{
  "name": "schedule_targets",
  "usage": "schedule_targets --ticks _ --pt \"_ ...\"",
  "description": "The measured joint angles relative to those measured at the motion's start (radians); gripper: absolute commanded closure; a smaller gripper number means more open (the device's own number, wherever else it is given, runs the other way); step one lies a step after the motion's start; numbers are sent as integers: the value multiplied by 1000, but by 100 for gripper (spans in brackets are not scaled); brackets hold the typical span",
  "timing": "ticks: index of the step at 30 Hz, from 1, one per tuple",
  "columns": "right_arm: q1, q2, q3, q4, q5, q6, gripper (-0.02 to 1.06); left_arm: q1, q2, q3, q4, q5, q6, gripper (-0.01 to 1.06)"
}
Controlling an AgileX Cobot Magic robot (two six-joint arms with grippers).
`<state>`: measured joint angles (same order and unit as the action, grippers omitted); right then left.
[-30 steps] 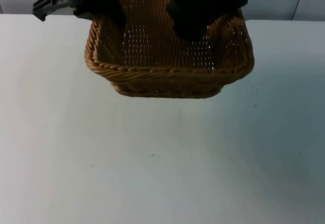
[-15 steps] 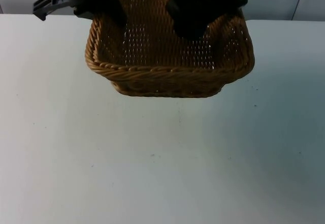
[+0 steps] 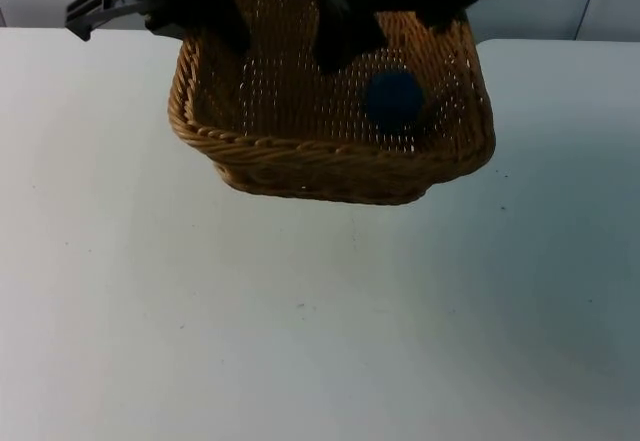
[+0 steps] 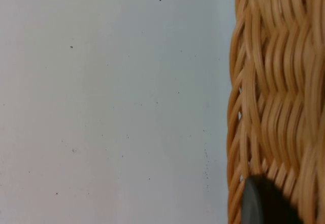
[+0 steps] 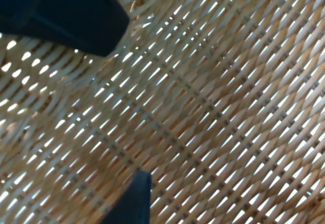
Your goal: Pick up the basket with the left hand and place the ball into the basket with the right hand.
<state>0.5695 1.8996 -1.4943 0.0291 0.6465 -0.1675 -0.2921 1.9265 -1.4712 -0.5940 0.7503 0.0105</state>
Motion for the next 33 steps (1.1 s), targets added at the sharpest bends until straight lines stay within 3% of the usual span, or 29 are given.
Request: schedule_targets --ticks 14,33 --pt "0 -15 -1 118 23 -81 -1 2 0 0 4 6 9 105" --pt "0 -229 -26 124 166 -77 0 2 0 0 2 6 13 105"
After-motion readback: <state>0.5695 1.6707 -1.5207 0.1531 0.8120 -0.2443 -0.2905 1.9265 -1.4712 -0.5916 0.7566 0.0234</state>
